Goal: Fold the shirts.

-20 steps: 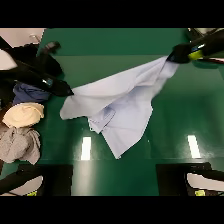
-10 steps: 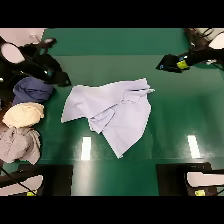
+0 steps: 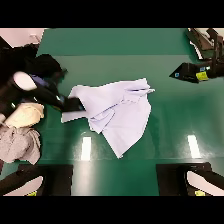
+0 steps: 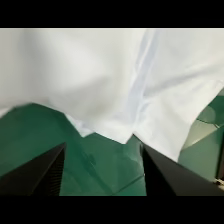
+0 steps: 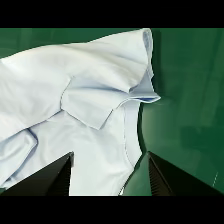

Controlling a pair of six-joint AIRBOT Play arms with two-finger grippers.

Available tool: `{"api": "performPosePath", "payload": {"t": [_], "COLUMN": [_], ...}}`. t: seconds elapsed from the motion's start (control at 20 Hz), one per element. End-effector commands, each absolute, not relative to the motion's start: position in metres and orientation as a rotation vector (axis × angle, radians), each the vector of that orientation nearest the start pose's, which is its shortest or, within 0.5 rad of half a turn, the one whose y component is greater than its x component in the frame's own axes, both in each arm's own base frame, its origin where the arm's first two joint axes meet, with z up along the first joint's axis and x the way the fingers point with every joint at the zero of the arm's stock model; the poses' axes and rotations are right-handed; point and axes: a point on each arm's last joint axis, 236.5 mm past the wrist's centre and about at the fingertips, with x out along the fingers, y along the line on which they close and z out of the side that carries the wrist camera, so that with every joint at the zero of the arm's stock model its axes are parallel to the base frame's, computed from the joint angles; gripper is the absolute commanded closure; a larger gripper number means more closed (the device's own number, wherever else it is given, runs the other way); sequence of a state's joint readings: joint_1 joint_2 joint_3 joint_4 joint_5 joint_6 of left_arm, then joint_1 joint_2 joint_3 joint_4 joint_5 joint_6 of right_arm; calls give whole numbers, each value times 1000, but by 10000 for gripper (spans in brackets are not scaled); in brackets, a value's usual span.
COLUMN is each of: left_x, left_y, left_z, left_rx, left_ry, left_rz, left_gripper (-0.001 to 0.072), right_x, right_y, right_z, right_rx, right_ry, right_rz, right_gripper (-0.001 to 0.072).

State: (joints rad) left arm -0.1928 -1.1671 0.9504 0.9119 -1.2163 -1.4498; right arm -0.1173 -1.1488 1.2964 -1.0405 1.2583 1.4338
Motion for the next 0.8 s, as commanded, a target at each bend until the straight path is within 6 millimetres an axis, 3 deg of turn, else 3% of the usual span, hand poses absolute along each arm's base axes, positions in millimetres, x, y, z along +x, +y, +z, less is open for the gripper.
{"api": "performPosePath", "payload": {"t": [0.0,0.15,0.5,0.75], "left_x": [229,211,236,241], "left_y": [-237,-252,-261,-273], "left_z": [-26,-51,-62,-64], "left_rx": [-547,-581,-652,-735], "left_ry": [1493,1502,1409,1416], "left_rz": [-606,-567,-474,-482], "left_gripper": [155,155,155,157], "right_x": [370,361,361,361], "right_y": [67,68,69,69], "right_z": [122,119,119,119], "right_rx": [376,379,380,380], "right_ry": [1008,1008,1011,1012], "right_rz": [305,302,304,305], "right_gripper": [209,208,209,209]}}
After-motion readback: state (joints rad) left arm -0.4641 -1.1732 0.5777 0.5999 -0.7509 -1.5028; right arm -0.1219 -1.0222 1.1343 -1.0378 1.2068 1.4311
